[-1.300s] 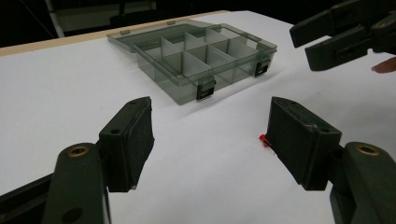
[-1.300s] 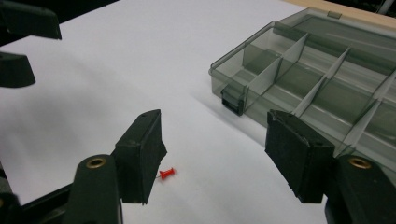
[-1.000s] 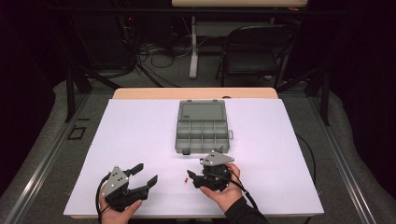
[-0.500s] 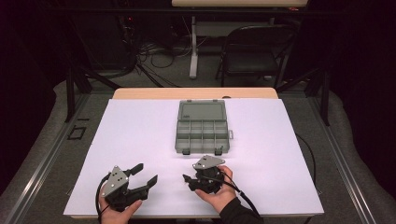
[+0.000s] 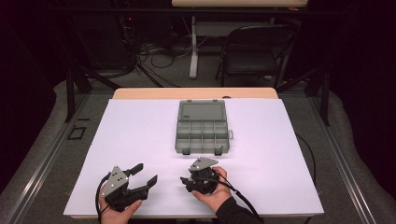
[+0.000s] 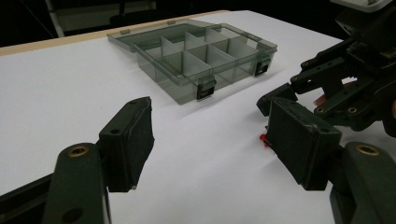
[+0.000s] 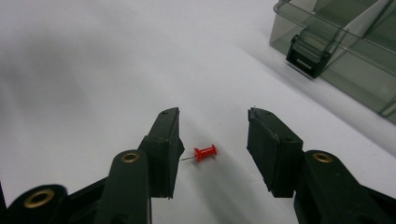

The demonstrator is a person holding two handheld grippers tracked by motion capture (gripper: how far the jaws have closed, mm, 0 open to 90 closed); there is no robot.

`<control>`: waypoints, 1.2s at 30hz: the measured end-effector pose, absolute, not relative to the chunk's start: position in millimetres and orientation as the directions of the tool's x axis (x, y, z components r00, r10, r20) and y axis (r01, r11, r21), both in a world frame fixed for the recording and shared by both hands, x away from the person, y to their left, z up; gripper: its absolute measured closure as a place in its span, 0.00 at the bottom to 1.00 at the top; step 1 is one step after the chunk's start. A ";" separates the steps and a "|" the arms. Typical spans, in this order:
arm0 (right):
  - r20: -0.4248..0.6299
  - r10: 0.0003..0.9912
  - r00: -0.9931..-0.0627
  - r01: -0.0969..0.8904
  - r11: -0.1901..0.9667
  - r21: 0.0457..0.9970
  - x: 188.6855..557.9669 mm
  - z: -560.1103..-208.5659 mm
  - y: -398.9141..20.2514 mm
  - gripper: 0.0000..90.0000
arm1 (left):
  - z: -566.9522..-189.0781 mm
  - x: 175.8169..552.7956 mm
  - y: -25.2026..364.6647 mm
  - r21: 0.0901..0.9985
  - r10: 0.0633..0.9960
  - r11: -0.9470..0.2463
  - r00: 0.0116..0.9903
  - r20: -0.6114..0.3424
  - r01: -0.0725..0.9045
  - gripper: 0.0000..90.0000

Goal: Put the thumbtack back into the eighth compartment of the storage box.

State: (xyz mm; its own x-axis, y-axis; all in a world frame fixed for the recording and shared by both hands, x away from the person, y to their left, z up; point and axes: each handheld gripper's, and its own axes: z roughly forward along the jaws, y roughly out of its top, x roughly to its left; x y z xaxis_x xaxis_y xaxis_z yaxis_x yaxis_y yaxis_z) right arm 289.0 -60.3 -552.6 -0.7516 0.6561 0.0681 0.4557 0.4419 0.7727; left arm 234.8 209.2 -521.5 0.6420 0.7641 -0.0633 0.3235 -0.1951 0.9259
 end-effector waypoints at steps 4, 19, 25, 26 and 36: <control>0.069 0.645 -0.761 0.453 0.453 0.768 290.1 -556.3 -58.6 0.60 | -521.5 234.8 209.5 0.926 0.764 -0.195 0.642 -0.064 0.324 0.35; 0.043 0.620 -0.783 0.436 0.498 0.749 290.1 -561.3 -55.9 0.64 | -521.7 235.0 209.4 0.925 0.767 -0.194 0.638 -0.066 0.328 0.35; 0.046 0.608 -0.793 0.431 0.507 0.747 291.7 -562.8 -54.5 0.66 | -521.7 235.0 209.6 0.924 0.768 -0.194 0.637 -0.065 0.329 0.35; 0.043 0.606 -0.794 0.430 0.510 0.745 292.1 -563.3 -54.6 0.67 | -521.7 235.0 209.6 0.924 0.768 -0.194 0.637 -0.066 0.329 0.35; 0.018 0.604 -0.797 0.416 0.526 0.742 290.3 -564.7 -53.2 0.81 | -522.0 235.3 209.3 0.924 0.768 -0.193 0.637 -0.067 0.330 0.35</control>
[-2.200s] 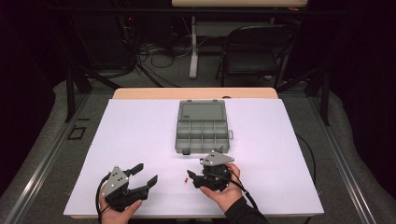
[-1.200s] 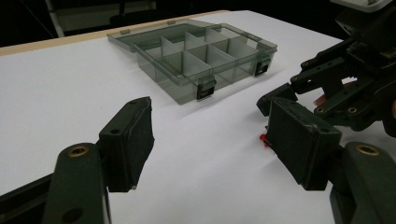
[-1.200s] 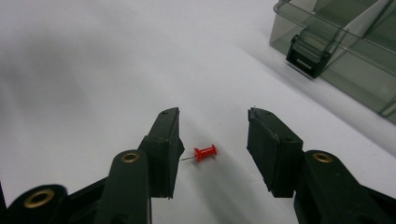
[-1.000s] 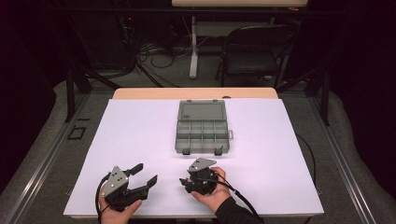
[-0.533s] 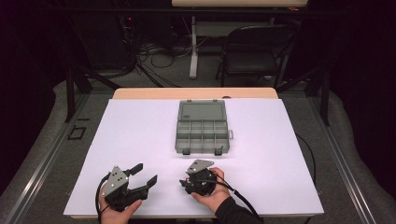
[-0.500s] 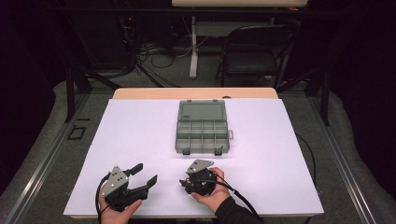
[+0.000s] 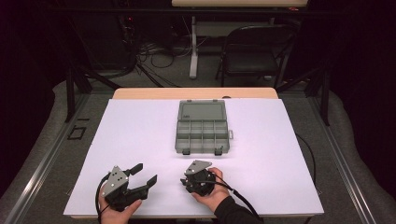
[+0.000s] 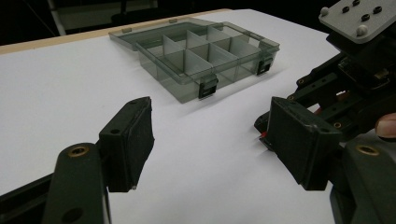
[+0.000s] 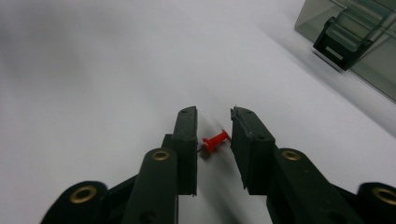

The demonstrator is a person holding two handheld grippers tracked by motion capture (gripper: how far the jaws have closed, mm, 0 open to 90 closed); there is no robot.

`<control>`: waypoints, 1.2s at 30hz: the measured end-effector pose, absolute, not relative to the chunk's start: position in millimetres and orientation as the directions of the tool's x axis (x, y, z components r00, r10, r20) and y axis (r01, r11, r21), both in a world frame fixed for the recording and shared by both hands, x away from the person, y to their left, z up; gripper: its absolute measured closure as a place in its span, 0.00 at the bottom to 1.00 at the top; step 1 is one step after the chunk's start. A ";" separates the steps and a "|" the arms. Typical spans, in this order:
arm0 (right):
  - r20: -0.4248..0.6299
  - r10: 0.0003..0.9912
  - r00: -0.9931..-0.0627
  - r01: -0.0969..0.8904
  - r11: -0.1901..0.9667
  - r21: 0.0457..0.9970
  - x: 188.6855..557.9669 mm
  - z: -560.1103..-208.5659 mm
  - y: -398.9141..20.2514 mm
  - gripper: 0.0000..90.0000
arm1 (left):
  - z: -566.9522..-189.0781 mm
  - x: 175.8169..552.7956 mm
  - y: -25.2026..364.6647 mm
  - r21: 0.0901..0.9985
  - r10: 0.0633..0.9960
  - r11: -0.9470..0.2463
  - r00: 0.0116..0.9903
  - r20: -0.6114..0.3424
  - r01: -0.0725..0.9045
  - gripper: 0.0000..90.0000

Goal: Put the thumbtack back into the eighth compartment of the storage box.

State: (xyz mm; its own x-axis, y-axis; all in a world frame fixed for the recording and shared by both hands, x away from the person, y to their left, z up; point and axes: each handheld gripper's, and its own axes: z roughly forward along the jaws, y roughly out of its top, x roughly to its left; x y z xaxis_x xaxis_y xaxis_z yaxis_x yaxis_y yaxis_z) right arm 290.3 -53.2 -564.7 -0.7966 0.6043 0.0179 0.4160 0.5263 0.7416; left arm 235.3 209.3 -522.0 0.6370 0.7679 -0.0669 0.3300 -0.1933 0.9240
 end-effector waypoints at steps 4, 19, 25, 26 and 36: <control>0.021 0.606 -0.795 0.420 0.526 0.740 290.0 -564.4 -53.2 0.86 | -522.1 235.2 209.0 0.923 0.770 -0.195 0.635 -0.065 0.331 0.35; 0.042 0.618 -0.785 0.442 0.511 0.738 291.3 -564.2 -54.0 0.93 | -522.1 235.2 208.8 0.923 0.770 -0.196 0.635 -0.064 0.331 0.35; 0.057 0.621 -0.782 0.451 0.500 0.739 292.4 -564.4 -54.3 0.93 | -522.1 235.3 209.0 0.923 0.770 -0.195 0.634 -0.065 0.331 0.35; 0.064 0.623 -0.780 0.457 0.496 0.738 292.6 -564.3 -54.2 0.93 | -522.1 235.2 209.0 0.924 0.770 -0.194 0.635 -0.065 0.331 0.35; 0.104 0.626 -0.773 0.483 0.474 0.736 294.7 -563.6 -54.8 0.93 | -521.9 235.1 209.2 0.924 0.770 -0.196 0.635 -0.063 0.329 0.35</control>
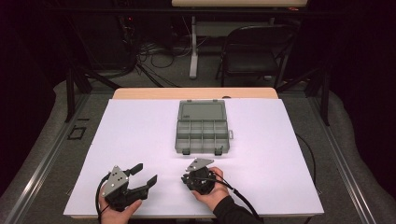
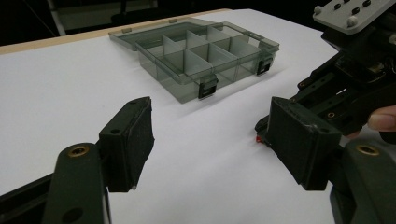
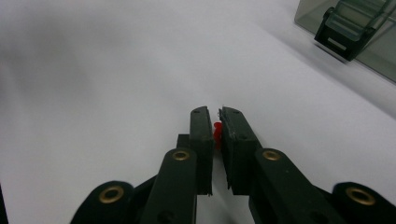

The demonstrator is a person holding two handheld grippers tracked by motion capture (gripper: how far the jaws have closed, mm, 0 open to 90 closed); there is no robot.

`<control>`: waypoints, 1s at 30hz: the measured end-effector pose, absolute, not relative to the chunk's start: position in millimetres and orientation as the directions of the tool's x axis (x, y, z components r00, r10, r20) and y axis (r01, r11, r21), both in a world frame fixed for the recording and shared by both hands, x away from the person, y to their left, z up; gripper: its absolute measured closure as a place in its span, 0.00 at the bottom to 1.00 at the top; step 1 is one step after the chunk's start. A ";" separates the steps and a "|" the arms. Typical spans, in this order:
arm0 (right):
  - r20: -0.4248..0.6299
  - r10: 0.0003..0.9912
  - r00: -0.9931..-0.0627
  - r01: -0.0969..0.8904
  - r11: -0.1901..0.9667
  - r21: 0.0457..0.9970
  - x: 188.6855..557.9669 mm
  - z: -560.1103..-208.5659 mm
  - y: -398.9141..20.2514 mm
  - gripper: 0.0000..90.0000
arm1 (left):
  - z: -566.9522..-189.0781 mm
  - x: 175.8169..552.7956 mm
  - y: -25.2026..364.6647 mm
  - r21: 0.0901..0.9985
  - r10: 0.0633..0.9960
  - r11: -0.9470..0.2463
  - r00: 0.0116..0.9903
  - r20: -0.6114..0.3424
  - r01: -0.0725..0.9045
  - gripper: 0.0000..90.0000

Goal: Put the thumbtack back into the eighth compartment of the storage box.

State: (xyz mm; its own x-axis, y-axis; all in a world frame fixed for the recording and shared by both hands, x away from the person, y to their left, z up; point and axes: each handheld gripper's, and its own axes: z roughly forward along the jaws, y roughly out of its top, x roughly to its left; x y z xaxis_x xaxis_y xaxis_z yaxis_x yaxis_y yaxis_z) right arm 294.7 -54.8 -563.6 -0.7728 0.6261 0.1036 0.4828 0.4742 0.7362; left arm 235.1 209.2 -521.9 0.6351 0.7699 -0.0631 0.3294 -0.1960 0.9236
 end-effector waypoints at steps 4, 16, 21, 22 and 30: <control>0.130 0.633 -0.763 0.502 0.455 0.735 296.9 -561.3 -56.9 0.93 | -521.9 235.1 209.1 0.924 0.770 -0.197 0.635 -0.063 0.329 0.35; 0.175 0.642 -0.747 0.530 0.416 0.739 300.2 -555.4 -62.4 0.93 | -521.9 235.0 209.2 0.924 0.770 -0.196 0.635 -0.063 0.329 0.35; 0.208 0.646 -0.734 0.548 0.383 0.744 302.3 -548.9 -68.1 0.93 | -522.0 235.1 209.0 0.923 0.770 -0.197 0.635 -0.063 0.330 0.35; 0.215 0.650 -0.729 0.550 0.369 0.749 302.9 -547.7 -69.3 0.93 | -521.9 235.1 209.0 0.924 0.770 -0.197 0.635 -0.062 0.329 0.35; 0.205 0.657 -0.726 0.541 0.360 0.760 304.5 -532.1 -81.7 0.93 | -521.9 235.0 208.9 0.924 0.770 -0.197 0.635 -0.062 0.329 0.35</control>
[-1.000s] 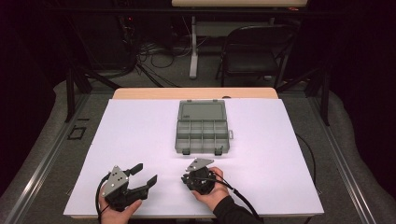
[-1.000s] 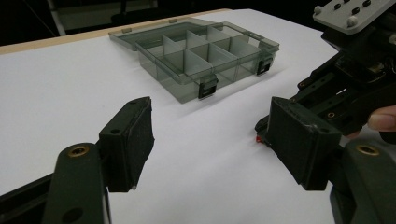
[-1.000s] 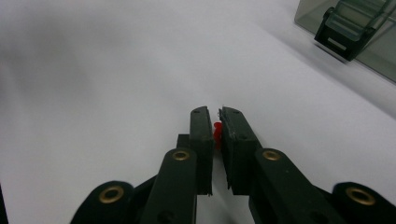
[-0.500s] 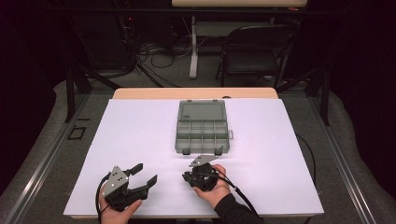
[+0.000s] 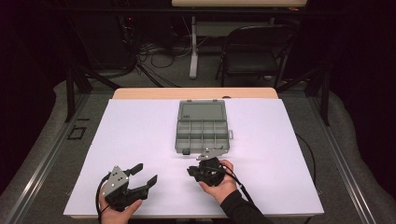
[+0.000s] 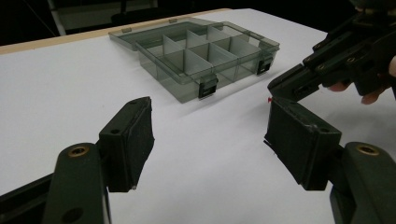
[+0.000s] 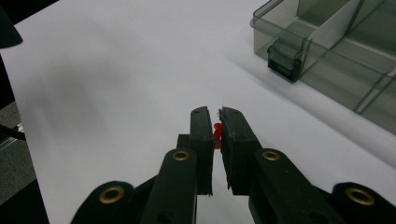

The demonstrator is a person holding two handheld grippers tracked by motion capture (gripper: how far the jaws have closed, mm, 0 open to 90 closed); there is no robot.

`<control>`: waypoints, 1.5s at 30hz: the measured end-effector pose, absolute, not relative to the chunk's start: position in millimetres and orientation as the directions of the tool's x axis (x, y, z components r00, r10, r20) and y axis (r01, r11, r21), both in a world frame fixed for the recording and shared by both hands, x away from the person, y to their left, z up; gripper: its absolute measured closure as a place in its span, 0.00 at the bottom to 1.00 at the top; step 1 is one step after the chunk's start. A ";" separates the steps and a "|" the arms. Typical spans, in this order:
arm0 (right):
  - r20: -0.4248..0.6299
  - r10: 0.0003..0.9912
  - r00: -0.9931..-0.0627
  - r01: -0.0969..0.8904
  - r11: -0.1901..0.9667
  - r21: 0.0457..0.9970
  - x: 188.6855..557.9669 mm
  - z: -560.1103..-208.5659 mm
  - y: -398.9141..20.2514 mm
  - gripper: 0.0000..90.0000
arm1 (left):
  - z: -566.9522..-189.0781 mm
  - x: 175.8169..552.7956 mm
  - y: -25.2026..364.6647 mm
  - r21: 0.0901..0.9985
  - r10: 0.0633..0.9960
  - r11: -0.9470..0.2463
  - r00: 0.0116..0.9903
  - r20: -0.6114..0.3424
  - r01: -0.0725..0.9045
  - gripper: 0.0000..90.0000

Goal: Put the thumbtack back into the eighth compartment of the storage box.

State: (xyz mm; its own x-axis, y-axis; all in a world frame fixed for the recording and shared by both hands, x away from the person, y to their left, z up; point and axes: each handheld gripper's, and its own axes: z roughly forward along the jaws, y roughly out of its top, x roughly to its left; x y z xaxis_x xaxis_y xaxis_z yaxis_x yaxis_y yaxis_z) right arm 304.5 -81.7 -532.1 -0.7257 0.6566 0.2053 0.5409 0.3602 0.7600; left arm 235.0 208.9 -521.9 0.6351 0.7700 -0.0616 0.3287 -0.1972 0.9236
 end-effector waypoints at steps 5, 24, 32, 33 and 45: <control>0.192 0.657 -0.730 0.524 0.357 0.773 303.8 -520.7 -90.1 0.93 | -521.9 235.0 209.1 0.923 0.770 -0.197 0.634 -0.062 0.330 0.35; 0.138 0.720 -0.680 0.504 0.322 0.801 322.4 -486.2 -124.6 0.93 | -521.9 235.1 208.8 0.923 0.771 -0.198 0.634 -0.061 0.329 0.35; 0.114 0.747 -0.655 0.503 0.319 0.803 329.2 -482.9 -132.5 0.93 | -522.1 235.4 208.6 0.923 0.771 -0.196 0.634 -0.064 0.331 0.35; 0.110 0.749 -0.653 0.502 0.319 0.804 330.0 -482.1 -133.7 0.93 | -522.1 235.4 208.6 0.923 0.771 -0.197 0.634 -0.063 0.331 0.35; 0.082 0.790 -0.608 0.506 0.306 0.806 339.6 -476.5 -145.0 0.93 | -522.3 235.4 208.4 0.923 0.771 -0.196 0.634 -0.063 0.330 0.35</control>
State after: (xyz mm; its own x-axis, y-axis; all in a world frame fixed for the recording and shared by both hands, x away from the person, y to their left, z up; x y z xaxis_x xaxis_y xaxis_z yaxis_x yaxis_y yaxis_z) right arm 339.6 -145.0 -476.5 -0.6081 0.7896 0.0816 0.5062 0.3065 0.8061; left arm 235.4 208.4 -522.3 0.6335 0.7712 -0.0629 0.3300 -0.1958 0.9234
